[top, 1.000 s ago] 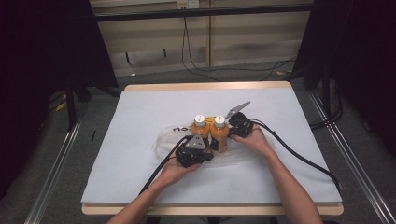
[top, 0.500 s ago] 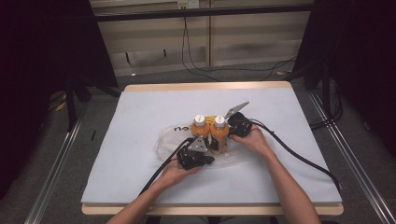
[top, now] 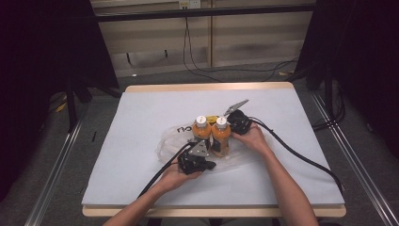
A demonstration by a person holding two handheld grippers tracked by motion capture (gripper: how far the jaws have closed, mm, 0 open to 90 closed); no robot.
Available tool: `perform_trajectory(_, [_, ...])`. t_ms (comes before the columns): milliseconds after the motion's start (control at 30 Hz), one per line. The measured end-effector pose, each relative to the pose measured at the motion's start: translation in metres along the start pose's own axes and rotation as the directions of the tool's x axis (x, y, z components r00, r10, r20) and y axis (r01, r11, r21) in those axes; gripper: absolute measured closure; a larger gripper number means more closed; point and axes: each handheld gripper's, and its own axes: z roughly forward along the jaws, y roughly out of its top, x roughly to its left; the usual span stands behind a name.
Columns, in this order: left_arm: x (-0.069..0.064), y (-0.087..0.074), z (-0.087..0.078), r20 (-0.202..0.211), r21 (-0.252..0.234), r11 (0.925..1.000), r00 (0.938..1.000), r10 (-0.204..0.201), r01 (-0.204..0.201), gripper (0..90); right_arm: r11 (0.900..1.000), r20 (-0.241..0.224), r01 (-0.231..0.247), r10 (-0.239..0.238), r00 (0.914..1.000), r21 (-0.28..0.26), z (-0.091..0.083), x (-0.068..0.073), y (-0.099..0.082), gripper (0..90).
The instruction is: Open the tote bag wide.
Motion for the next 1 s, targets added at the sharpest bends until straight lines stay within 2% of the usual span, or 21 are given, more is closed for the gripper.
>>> perform_trajectory(100, [-0.001,0.000,-0.001,0.010,0.010,0.9999,0.9999,0.006,-0.006,90.0,1.0000,0.021,-0.002,0.002,0.9998,0.004,0.002,0.000,0.003,90.0])
perform_trajectory(200, [-0.005,-0.003,-0.002,0.032,-0.004,0.9999,0.9994,0.014,-0.014,90.0,1.0000,0.014,-0.007,0.007,0.9999,-0.005,0.005,-0.002,0.005,90.0])
perform_trajectory(233, [-0.007,-0.003,-0.004,0.031,0.010,0.9997,0.9993,0.022,-0.022,90.0,1.0000,0.011,-0.003,0.003,0.9999,-0.006,0.006,-0.002,0.006,90.0])
perform_trajectory(333, [-0.010,-0.003,-0.004,0.041,0.002,0.9995,0.9987,0.031,-0.031,90.0,1.0000,0.029,-0.008,0.008,0.9995,-0.002,0.007,-0.004,0.009,90.0])
perform_trajectory(400, [-0.010,-0.004,-0.004,0.046,0.000,0.9997,0.9986,0.025,-0.025,90.0,0.9998,0.035,-0.021,0.021,0.9992,-0.007,0.009,-0.006,0.010,90.0])
perform_trajectory(467, [-0.009,-0.004,-0.005,0.048,0.017,0.9997,0.9987,0.018,-0.019,90.0,0.9998,0.054,-0.020,0.021,0.9983,-0.008,0.011,-0.008,0.013,90.0])
perform_trajectory(533, [-0.010,-0.004,-0.004,0.053,-0.003,0.9998,0.9984,0.019,-0.019,90.0,0.9995,0.053,-0.030,0.030,0.9981,-0.004,0.012,-0.009,0.015,90.0])
perform_trajectory(633, [-0.010,-0.005,-0.005,0.064,0.002,0.9994,0.9973,0.035,-0.035,90.0,0.9994,0.059,-0.034,0.035,0.9977,-0.006,0.015,-0.013,0.018,90.0])
perform_trajectory(733, [-0.010,-0.005,-0.005,0.071,-0.008,0.9995,0.9970,0.031,-0.030,90.0,0.9989,0.058,-0.045,0.046,0.9973,-0.010,0.017,-0.016,0.020,90.0])
perform_trajectory(767, [-0.010,-0.005,-0.007,0.069,0.007,0.9994,0.9970,0.033,-0.034,90.0,0.9987,0.062,-0.051,0.052,0.9968,-0.008,0.018,-0.018,0.021,90.0])
perform_trajectory(800, [-0.009,-0.006,-0.006,0.074,-0.004,0.9997,0.9969,0.024,-0.024,90.0,0.9984,0.060,-0.056,0.056,0.9966,-0.009,0.019,-0.018,0.023,90.0])
perform_trajectory(867, [-0.009,-0.007,-0.007,0.070,-0.006,0.9995,0.9971,0.030,-0.030,90.0,0.9983,0.072,-0.059,0.059,0.9956,-0.001,0.020,-0.018,0.026,90.0])
perform_trajectory(900, [-0.009,-0.007,-0.007,0.061,-0.008,0.9996,0.9978,0.027,-0.026,90.0,0.9990,0.077,-0.045,0.046,0.9960,-0.006,0.022,-0.019,0.027,90.0])
perform_trajectory(1000, [-0.004,-0.009,-0.010,0.050,-0.005,0.9999,0.9986,0.015,-0.014,90.0,0.9974,0.080,-0.071,0.072,0.9942,-0.017,0.024,-0.020,0.028,90.0])
